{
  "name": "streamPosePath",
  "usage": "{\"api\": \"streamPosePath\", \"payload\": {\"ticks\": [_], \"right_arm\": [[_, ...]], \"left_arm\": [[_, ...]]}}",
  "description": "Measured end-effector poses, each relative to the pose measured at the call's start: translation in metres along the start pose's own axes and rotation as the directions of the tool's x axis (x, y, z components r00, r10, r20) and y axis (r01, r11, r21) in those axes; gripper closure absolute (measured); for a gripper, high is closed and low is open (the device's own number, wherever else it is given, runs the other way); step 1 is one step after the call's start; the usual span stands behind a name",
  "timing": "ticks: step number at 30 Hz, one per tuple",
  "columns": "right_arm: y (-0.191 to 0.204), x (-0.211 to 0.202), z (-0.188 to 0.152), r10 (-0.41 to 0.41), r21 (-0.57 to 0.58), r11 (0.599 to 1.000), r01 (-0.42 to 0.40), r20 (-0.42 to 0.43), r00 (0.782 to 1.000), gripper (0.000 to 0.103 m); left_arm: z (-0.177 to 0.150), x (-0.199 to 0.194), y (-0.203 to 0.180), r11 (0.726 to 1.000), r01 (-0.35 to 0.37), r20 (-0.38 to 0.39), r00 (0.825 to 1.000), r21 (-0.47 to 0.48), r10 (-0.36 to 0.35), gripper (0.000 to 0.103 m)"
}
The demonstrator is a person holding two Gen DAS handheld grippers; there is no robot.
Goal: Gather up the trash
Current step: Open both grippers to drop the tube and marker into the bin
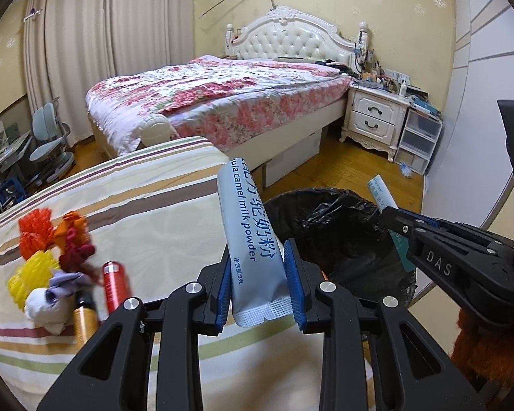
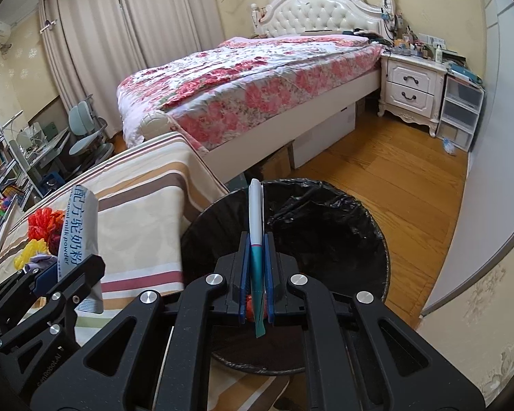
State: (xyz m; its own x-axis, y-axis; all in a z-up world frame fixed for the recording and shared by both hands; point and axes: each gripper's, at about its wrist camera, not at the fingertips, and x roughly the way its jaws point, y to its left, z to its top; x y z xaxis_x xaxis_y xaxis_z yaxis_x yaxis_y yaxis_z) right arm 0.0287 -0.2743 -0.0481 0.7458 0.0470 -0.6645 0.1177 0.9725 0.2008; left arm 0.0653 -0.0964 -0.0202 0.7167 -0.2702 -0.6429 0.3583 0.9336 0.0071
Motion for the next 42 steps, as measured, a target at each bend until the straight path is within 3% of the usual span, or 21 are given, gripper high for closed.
{"api": "streamPosePath", "payload": {"ticks": [18,21,23,26,28,35,42], "right_arm": [[-0.027,0.026,0.004,-0.013,0.032,0.999,0.014,-0.035,0.999,0.094],[-0.03,0.027,0.004,-0.017,0.041,0.999,0.019,-0.034,0.999,0.093],[-0.032,0.028,0.004,-0.021,0.047,0.999,0.022,-0.038,0.999,0.091],[-0.033,0.026,0.003,-0.041,0.048,0.998,0.042,-0.027,0.999,0.075],[-0.033,0.026,0.002,-0.051,0.048,0.997,0.053,-0.028,0.998,0.074],[-0.031,0.019,0.0,-0.085,0.053,0.995,0.086,-0.011,0.996,0.046],[-0.016,0.005,-0.006,-0.077,0.032,0.997,0.077,0.003,0.997,0.027]], "left_arm": [[0.009,0.045,-0.031,0.998,0.004,-0.058,0.998,0.063,0.0,0.073],[0.008,0.047,-0.029,0.998,0.003,-0.072,0.997,0.06,0.001,0.067],[0.008,0.046,-0.027,0.999,-0.002,-0.069,0.998,0.048,0.006,0.053],[0.007,0.043,-0.024,0.999,-0.006,-0.065,0.998,0.038,0.009,0.048],[0.006,0.042,-0.021,0.999,-0.013,-0.064,0.998,0.031,0.015,0.044],[0.003,0.031,-0.011,0.999,-0.033,-0.063,0.997,0.003,0.033,0.039],[-0.001,0.013,0.009,0.998,-0.059,-0.06,0.997,-0.031,0.057,0.039]]}}
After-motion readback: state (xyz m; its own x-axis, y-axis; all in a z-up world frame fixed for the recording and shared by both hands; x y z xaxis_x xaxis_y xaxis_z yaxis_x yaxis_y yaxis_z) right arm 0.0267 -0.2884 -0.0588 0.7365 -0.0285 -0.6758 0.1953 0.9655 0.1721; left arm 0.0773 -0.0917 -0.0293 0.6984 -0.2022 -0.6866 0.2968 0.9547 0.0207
